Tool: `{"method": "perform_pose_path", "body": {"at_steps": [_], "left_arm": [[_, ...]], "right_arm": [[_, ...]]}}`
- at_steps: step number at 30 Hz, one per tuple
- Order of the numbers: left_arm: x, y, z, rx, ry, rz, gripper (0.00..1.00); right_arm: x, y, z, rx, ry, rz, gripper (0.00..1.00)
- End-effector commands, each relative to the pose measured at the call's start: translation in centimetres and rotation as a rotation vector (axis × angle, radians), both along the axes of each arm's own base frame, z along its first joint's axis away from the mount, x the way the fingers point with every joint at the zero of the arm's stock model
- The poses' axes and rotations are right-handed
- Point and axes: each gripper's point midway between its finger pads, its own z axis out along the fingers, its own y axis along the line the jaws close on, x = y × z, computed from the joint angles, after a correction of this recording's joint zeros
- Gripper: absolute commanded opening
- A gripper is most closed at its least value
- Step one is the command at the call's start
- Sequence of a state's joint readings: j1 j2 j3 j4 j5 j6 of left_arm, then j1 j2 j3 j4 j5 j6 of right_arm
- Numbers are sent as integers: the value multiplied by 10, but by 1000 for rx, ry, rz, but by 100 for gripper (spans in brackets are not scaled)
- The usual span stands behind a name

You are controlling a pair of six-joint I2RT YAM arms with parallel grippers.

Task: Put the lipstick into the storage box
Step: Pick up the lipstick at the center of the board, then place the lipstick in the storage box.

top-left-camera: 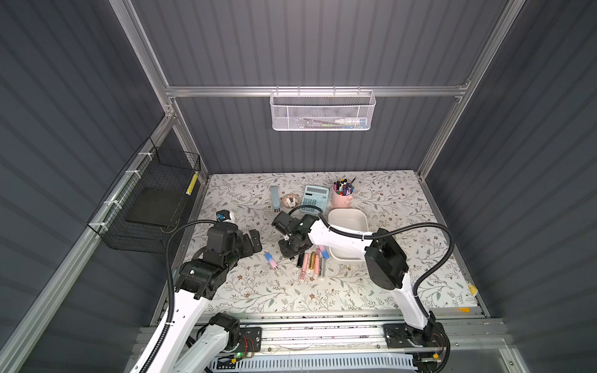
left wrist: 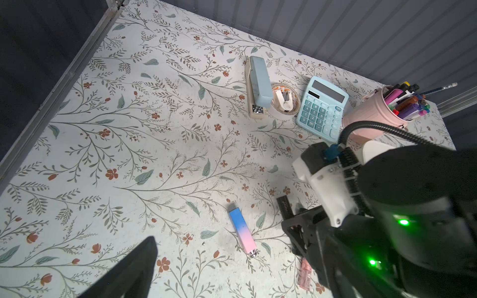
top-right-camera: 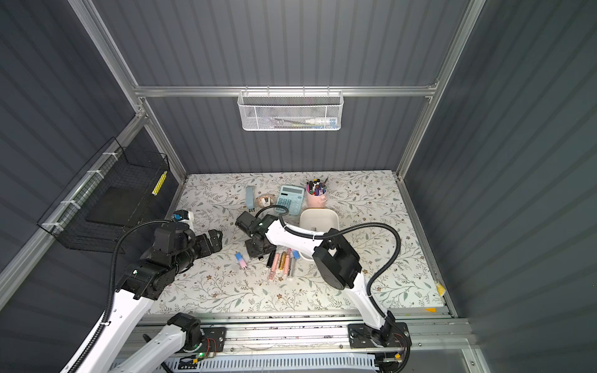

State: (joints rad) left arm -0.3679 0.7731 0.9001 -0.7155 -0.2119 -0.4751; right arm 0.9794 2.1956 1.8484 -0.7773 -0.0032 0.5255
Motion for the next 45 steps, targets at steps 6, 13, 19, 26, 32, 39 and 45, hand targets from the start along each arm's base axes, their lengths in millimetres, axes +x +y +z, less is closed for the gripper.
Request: {"method": "perform_pose_path", "body": {"at_steps": [6, 13, 19, 26, 32, 39, 45], "left_arm": [[4, -11, -5, -28, 14, -43, 100], [6, -15, -8, -32, 28, -53, 100], [9, -20, -17, -44, 52, -67, 100], [13, -23, -20, -44, 68, -73, 100], [14, -25, -25, -44, 86, -76, 100], [17, -30, -32, -59, 110, -82, 100], [21, -39, -38, -95, 129, -103, 100]], "right_arm": [[22, -52, 34, -28, -72, -73, 26], [39, -99, 59, -24, -117, -150, 26], [48, -132, 65, -35, -129, -205, 27], [55, -159, 57, -32, -119, -257, 27], [58, -183, 43, -45, -105, -300, 27], [64, -207, 31, -40, -87, -352, 27], [70, -224, 18, -25, -53, -400, 27]]}}
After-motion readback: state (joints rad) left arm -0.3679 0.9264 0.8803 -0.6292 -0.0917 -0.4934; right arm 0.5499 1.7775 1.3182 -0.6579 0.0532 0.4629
